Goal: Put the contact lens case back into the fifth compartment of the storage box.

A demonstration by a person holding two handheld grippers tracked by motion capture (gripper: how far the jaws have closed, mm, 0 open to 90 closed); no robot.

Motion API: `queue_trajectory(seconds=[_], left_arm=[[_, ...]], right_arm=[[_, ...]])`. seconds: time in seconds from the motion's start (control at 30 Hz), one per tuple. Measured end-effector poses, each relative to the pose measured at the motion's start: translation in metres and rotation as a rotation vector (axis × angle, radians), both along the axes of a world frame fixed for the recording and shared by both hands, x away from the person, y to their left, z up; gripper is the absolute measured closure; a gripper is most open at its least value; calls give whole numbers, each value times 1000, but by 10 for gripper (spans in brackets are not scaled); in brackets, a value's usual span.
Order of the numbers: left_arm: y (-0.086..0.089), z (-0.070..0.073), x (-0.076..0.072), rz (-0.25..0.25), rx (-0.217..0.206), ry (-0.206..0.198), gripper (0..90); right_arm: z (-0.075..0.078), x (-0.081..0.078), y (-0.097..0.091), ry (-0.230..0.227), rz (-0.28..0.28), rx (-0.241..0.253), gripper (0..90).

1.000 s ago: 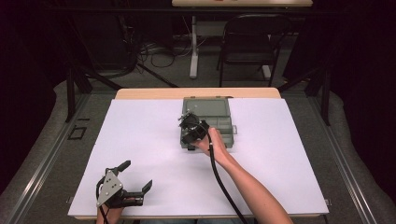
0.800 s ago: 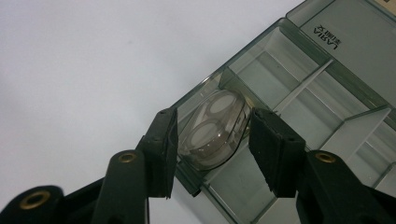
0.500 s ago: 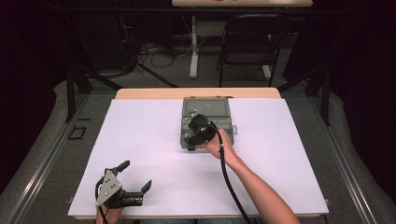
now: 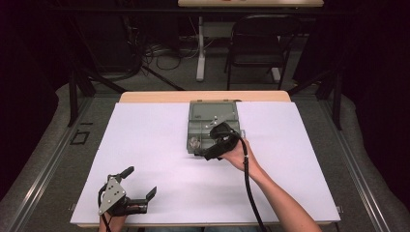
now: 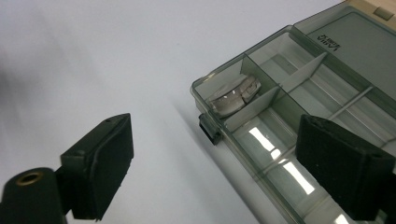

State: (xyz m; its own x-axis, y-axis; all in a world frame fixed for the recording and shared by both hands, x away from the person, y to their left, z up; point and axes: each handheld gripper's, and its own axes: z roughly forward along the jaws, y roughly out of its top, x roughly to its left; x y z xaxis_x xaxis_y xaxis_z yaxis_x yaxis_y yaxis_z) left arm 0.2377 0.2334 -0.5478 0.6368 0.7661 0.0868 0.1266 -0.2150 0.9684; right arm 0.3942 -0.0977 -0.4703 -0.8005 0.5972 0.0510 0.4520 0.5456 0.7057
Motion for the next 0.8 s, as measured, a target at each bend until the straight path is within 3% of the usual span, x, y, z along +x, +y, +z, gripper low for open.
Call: queue_trajectory(seconds=[0.8], left_arm=[[-2,0,0,-3,9,8,0]], right_arm=[[-4,-28,-63,-38,-21,47,7]])
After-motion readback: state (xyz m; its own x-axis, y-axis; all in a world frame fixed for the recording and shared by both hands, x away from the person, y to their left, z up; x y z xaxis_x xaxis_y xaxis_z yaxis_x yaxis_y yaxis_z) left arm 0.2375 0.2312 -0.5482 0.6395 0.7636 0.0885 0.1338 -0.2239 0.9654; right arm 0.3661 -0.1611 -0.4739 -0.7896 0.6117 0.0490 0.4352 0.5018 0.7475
